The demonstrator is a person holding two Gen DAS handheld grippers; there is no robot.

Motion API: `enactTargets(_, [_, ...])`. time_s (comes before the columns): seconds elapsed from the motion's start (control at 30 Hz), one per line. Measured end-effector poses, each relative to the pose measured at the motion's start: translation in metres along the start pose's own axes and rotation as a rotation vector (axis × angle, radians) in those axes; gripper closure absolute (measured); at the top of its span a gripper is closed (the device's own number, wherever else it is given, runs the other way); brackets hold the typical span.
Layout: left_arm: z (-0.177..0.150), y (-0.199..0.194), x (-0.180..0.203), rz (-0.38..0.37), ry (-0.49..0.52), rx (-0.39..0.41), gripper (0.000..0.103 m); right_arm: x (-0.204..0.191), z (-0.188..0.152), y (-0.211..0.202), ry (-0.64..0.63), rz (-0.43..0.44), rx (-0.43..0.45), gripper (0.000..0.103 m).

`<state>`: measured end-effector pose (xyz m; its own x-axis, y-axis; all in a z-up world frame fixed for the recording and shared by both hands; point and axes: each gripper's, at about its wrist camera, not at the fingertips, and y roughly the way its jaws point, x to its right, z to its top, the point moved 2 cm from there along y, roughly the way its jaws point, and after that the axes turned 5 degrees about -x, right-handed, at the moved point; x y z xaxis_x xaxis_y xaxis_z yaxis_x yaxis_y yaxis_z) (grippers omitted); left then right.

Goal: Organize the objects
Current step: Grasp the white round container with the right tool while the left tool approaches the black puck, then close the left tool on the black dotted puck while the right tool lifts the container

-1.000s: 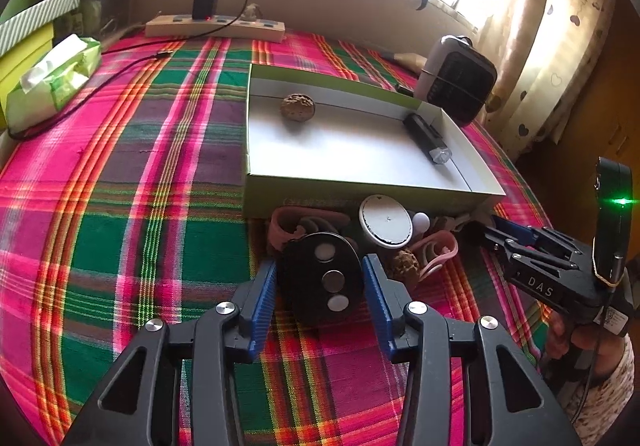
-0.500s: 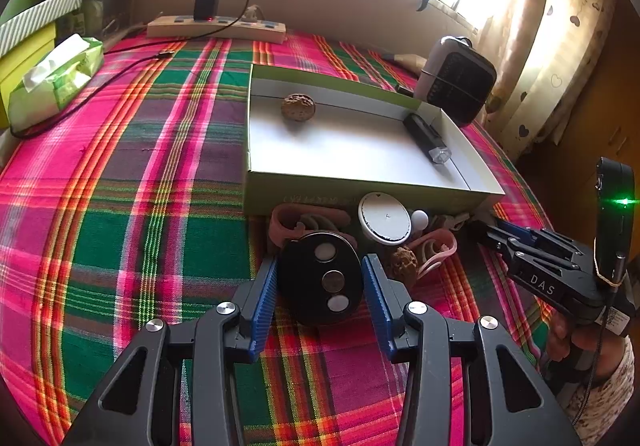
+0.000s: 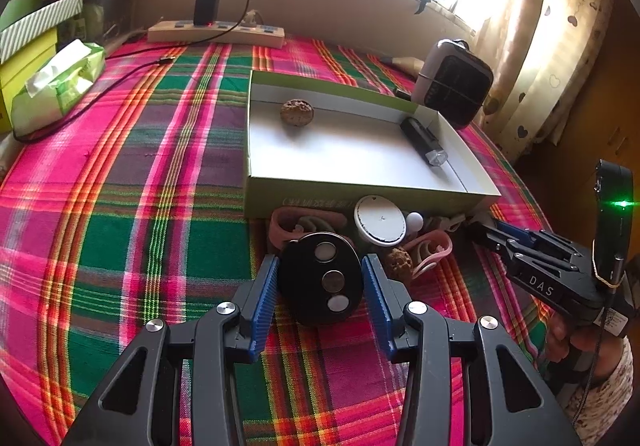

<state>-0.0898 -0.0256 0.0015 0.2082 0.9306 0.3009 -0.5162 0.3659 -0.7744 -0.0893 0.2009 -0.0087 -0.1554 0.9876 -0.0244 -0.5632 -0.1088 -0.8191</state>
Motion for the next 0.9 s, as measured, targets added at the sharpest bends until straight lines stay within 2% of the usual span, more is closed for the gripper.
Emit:
enactTargets(0.57, [0.008, -0.018, 0.008, 0.007, 0.020, 0.049, 0.062, -0.004, 0.006, -0.020, -0.010, 0.020, 0.051, 0.074])
enactTargets(0.9, [0.029, -0.020, 0.015, 0.000, 0.041, 0.081, 0.062, -0.011, 0.021, -0.027, -0.018, 0.055, 0.078, 0.074])
